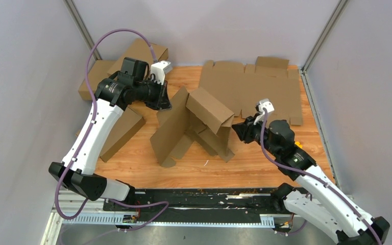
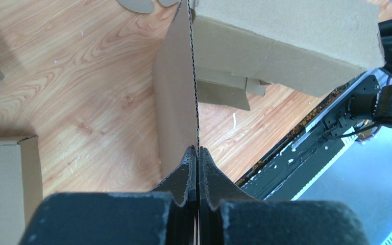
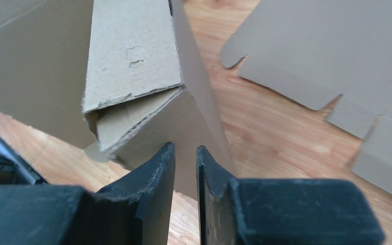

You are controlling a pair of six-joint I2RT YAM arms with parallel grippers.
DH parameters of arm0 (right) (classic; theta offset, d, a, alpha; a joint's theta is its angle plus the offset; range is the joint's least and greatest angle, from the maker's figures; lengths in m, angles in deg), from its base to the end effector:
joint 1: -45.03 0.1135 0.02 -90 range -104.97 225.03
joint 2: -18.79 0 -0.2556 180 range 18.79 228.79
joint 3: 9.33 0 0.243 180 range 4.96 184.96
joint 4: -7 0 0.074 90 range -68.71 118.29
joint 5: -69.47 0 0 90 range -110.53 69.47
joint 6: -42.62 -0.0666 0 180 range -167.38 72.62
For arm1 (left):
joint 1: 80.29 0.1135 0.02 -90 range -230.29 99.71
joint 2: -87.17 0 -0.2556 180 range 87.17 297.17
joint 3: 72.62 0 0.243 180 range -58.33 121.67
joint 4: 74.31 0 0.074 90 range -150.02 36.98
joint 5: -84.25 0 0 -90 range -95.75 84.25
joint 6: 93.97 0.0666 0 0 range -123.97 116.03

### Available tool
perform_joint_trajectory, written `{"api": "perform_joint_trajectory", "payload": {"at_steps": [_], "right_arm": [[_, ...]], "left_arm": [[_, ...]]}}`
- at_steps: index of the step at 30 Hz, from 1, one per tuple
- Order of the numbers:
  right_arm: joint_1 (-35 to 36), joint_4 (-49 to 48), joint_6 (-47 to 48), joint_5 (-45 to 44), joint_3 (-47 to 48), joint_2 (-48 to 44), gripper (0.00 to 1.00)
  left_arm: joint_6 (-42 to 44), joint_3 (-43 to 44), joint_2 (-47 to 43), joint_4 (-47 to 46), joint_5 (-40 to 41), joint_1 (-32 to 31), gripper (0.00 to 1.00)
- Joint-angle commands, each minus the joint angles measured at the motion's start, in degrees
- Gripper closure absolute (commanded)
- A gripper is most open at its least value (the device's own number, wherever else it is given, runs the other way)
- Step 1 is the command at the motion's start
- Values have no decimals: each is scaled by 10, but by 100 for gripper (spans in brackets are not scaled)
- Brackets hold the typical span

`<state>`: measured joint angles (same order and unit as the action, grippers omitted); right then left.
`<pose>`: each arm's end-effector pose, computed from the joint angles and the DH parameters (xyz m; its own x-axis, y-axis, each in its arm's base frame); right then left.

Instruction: Fold the paper box

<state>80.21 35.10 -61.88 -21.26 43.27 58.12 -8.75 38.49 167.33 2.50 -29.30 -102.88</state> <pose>0.1596 0.1115 0.2953 -0.3443 0.0636 -0.9367 -0.4956 0.8350 0.2389 0.2472 -0.1317 0.3934 -0.7110 0.2131 -0.6701 0.5517 0.7599 -0.3438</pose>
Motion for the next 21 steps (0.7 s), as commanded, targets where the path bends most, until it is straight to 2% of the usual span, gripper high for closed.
{"api": "perform_joint_trajectory", "payload": {"at_steps": [1,8,10,11,12,13,14,18,21], "right_arm": [[1,-70,2,101,46,52,78],[1,-91,13,138,79,110,79],[2,-92,18,153,86,120,77],[4,-88,24,153,91,125,73],[6,-83,30,153,95,130,63],[7,-76,35,148,99,133,50],[8,-70,38,139,102,135,44],[7,-55,44,100,111,148,34],[7,-63,45,100,113,160,33]], "left_arm": [[-1,12,-11,2,-23,-4,100],[-2,7,-13,1,-30,-4,100],[-2,7,-15,0,-36,-4,100],[-2,7,-15,0,-38,-4,100],[-1,7,-16,0,-39,-4,100],[0,7,-16,0,-39,-4,100],[0,7,-16,0,-39,-4,100],[2,7,-15,0,-41,-4,100],[2,9,-12,0,-41,-4,100]]}}
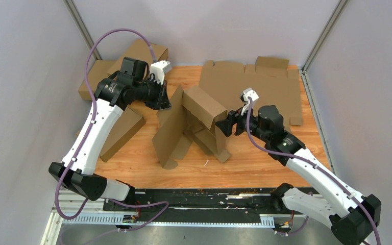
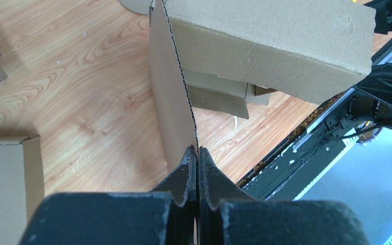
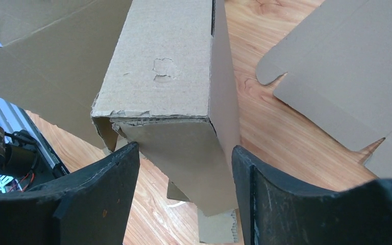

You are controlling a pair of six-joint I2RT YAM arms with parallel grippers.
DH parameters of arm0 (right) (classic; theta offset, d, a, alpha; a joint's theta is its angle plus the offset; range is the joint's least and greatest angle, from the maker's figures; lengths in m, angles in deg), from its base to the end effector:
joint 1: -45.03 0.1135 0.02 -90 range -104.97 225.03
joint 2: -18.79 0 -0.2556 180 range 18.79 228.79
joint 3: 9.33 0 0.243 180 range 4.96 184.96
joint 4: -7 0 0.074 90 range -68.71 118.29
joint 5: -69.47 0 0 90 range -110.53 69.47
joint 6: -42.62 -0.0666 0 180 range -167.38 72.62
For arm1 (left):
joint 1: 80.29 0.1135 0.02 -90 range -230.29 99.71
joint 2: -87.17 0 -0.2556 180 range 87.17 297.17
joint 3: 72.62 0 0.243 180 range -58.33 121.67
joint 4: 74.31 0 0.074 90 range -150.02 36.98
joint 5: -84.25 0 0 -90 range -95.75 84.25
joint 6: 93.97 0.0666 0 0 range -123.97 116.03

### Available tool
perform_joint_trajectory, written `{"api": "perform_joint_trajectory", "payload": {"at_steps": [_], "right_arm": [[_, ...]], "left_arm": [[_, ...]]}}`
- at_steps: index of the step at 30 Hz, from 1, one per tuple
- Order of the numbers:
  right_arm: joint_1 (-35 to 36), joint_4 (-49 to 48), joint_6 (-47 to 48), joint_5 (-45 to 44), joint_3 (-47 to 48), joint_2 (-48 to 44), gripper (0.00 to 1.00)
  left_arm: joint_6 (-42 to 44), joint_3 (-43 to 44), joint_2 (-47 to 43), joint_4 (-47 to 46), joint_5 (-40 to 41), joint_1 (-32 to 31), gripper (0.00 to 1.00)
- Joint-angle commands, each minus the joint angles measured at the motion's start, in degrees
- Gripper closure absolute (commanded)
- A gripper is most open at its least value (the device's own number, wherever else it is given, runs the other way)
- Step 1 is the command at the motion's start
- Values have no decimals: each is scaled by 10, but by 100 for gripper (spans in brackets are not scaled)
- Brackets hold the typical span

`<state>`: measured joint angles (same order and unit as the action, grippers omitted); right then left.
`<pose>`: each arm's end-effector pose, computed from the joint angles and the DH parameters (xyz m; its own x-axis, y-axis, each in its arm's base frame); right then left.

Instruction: Fold the paper box

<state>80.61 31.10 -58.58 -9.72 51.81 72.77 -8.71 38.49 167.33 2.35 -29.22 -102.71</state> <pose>0.1913 0.1522 0.3099 -0.3718 -0.0314 -0.9278 -0.6577 0.7142 0.2394 0.2478 -0.1309 0.3936 -0.7096 0.2108 -0.6723 0.5502 0.7619 -0.3418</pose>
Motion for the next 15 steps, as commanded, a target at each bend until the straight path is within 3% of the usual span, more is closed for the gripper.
{"api": "perform_joint_trajectory", "payload": {"at_steps": [1,4,10,15], "right_arm": [[4,-25,11,-18,28,16,34],[3,-43,7,-14,22,21,34],[-1,-62,3,-15,17,26,20],[-26,-140,-5,85,-29,2,27]], "left_arm": [[2,10,-11,3,-42,-5,100],[2,14,-9,4,-44,-5,100],[9,22,-4,13,-46,-5,100],[16,20,-4,14,-32,-5,100]]}}
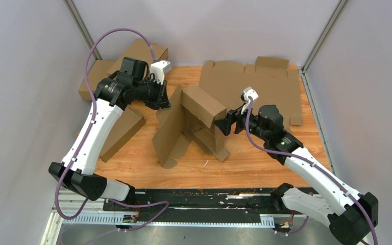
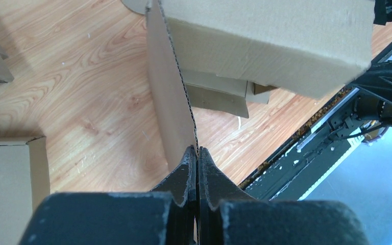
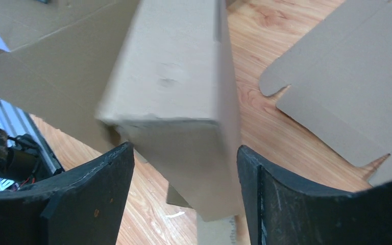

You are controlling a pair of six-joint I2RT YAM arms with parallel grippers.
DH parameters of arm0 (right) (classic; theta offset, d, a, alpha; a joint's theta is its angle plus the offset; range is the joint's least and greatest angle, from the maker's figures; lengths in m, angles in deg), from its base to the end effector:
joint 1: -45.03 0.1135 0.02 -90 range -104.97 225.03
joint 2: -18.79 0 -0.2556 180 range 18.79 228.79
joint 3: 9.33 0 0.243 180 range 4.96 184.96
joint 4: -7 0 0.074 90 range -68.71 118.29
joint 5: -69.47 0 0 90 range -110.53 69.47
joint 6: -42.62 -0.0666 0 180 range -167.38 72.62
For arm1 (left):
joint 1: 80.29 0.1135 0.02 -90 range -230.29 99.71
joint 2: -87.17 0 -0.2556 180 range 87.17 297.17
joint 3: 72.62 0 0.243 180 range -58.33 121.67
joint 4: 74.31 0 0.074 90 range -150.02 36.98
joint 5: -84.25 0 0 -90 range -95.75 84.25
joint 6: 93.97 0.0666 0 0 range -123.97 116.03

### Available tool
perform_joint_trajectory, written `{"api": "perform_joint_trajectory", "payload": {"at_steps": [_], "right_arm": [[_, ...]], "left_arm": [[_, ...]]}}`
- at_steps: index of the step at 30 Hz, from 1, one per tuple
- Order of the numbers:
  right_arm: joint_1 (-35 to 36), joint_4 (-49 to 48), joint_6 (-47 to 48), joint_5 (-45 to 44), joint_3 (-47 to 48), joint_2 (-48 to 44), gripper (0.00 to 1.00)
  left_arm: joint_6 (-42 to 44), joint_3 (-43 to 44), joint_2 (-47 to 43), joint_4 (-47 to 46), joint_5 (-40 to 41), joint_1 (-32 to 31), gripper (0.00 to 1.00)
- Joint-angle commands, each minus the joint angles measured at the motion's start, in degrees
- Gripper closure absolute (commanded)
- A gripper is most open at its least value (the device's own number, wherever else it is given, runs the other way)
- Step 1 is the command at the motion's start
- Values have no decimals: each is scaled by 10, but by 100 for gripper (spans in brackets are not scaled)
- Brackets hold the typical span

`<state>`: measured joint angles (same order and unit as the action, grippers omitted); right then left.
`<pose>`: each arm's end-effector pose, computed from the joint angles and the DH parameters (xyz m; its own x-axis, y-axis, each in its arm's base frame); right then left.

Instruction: Fold the paper box

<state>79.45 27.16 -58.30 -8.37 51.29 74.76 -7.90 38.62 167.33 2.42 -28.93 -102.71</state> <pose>0.2009 0.1547 0.3078 -0.3530 -0.0174 -0.9355 -0.6652 0.7078 0.2378 0.2479 -0.1306 0.3941 -0.7009 0.2210 -0.6781 0.5582 0.7618 -0.3287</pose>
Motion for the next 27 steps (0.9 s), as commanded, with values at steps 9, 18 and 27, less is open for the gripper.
{"api": "perform_joint_trajectory", "payload": {"at_steps": [9,18,27], "right_arm": [[-16,-138,-27,136,-64,-29,20],[-16,-78,-38,39,-94,-127,0],[-15,132,-11,26,-5,-136,0]], "left_arm": [[13,-18,-22,-21,-36,-7,100],[10,-23,-20,-23,-27,-7,100],[7,-20,-21,-27,-21,-8,100]]}}
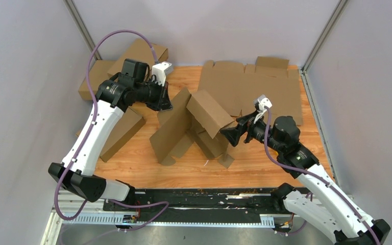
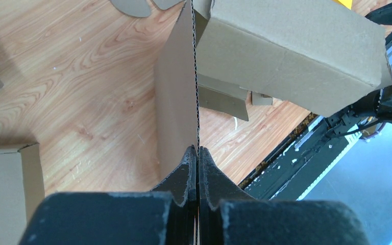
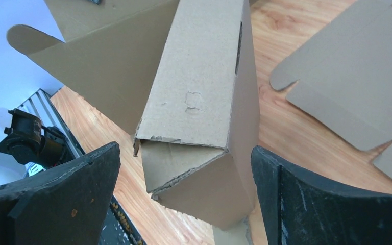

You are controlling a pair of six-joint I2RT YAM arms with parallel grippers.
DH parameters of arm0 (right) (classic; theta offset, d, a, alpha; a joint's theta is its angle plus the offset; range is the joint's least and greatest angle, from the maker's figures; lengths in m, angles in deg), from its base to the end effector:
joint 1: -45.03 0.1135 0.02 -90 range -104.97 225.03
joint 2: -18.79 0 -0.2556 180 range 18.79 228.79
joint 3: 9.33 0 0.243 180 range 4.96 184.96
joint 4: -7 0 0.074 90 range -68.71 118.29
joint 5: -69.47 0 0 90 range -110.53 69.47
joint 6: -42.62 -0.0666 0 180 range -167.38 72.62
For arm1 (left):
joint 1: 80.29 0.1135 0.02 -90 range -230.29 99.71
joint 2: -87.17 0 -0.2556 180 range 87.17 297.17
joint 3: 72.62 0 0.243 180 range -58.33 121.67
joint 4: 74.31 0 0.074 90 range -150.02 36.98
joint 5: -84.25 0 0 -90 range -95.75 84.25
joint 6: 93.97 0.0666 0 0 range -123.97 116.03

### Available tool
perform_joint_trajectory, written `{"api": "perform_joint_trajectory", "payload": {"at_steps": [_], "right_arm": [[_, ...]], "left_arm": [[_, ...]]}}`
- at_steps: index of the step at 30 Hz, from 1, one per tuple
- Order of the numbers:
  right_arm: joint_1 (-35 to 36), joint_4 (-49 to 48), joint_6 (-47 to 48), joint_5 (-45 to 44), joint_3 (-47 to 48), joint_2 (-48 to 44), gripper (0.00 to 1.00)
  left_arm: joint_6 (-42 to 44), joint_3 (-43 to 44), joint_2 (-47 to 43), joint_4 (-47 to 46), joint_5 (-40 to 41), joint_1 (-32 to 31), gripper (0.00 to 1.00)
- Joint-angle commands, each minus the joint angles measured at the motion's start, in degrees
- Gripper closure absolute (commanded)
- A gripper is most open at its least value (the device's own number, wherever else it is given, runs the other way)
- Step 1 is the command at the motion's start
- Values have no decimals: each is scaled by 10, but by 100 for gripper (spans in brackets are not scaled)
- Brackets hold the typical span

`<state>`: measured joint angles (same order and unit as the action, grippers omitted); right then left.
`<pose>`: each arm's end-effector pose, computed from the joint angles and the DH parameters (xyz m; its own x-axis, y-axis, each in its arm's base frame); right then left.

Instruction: Fold the paper box

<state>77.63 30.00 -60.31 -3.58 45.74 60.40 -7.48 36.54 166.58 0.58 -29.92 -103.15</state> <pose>0.1589 0.1247 0.3170 -0.3056 0.0586 -0.9504 -0.7071 0.6544 0.2678 0.2465 -0.1335 0.3898 -0.6899 0.2303 -0.6863 0.5794 0.7440 -0.3329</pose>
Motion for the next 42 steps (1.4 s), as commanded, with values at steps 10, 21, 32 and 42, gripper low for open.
{"api": "perform_joint_trajectory", "payload": {"at_steps": [10,21,32,42], "right_arm": [[4,280,-102,-79,200,37,12],[144,351,-400,-263,249,94,15],[185,365,-467,-344,295,180,26],[185,354,-435,-369,347,255,33]], "left_arm": [[0,-6,-24,-5,-8,-3,100],[-11,-1,-28,-2,4,-3,100],[-18,-3,-30,-7,1,-3,100],[-16,-12,-38,-11,-14,-8,100]]}}
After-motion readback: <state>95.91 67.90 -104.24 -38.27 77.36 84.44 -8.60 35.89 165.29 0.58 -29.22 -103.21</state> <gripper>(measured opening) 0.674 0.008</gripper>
